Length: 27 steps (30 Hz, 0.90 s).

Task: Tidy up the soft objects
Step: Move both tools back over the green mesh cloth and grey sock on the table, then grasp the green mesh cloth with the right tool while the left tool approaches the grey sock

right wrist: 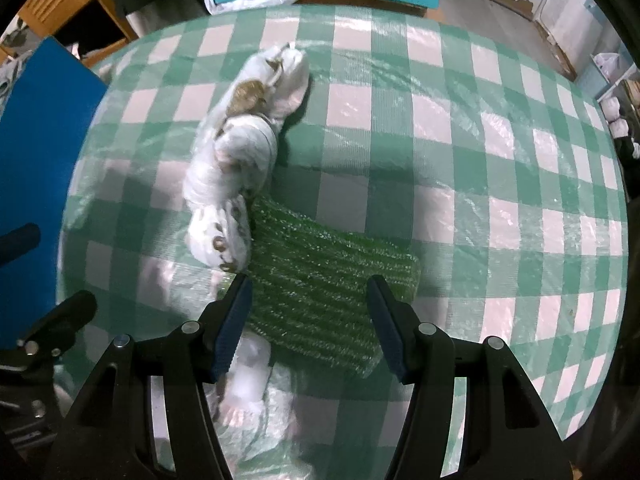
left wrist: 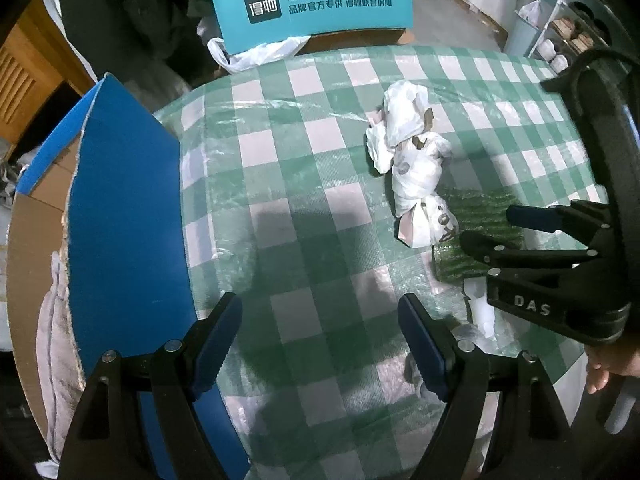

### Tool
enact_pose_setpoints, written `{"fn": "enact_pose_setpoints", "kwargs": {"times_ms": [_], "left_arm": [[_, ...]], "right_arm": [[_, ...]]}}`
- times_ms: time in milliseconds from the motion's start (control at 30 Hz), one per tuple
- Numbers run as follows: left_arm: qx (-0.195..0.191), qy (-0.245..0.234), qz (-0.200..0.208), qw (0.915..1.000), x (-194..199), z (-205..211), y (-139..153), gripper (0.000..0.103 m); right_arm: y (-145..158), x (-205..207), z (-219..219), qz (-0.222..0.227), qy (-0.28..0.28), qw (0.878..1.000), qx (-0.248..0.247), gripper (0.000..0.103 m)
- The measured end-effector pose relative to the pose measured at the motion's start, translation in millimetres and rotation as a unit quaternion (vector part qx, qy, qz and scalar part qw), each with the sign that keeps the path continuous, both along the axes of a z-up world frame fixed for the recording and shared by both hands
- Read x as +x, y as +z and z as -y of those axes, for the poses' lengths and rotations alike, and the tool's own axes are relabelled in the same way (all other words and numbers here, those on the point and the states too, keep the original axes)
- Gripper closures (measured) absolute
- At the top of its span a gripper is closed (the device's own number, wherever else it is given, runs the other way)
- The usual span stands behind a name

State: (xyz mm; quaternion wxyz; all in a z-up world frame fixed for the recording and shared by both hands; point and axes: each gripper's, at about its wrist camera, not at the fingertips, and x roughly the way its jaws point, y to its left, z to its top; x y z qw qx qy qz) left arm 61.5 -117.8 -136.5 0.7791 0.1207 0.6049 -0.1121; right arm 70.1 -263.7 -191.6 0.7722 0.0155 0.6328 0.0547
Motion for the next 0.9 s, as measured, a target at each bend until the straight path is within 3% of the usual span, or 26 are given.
{"fn": "enact_pose_setpoints", "kwargs": {"times_ms": [267, 533, 633, 900], "left_arm": [[-0.004, -0.003, -0.005, 1.0, 2.5, 1.9, -2.4, 0.022], [-0.012, -0.005, -0.006, 0.9999, 0.1, 2.9, 1.8, 0.022], [-0.018, -0.006, -0.005, 0.9998, -3.5, 3.0, 5.7, 0.022], [-0.033, -0.008, -0.009, 0.9994, -16.7, 1.4, 13.6, 0.022]], "right_arm": [[-9.3, -6.0, 3.7, -0.002, -0.002, 1.0, -0.014, 0.045], [-9.9, -17.0, 20.8, -0.01, -0.007, 1.0, -0.023, 0.082], [-9.5, -23.3, 27.9, -0.015, -0.008, 1.0, -0.026, 0.088], [-2.8, -51.7, 40.8, -0.023, -0.022, 0.999, -0.028, 0.092]]}}
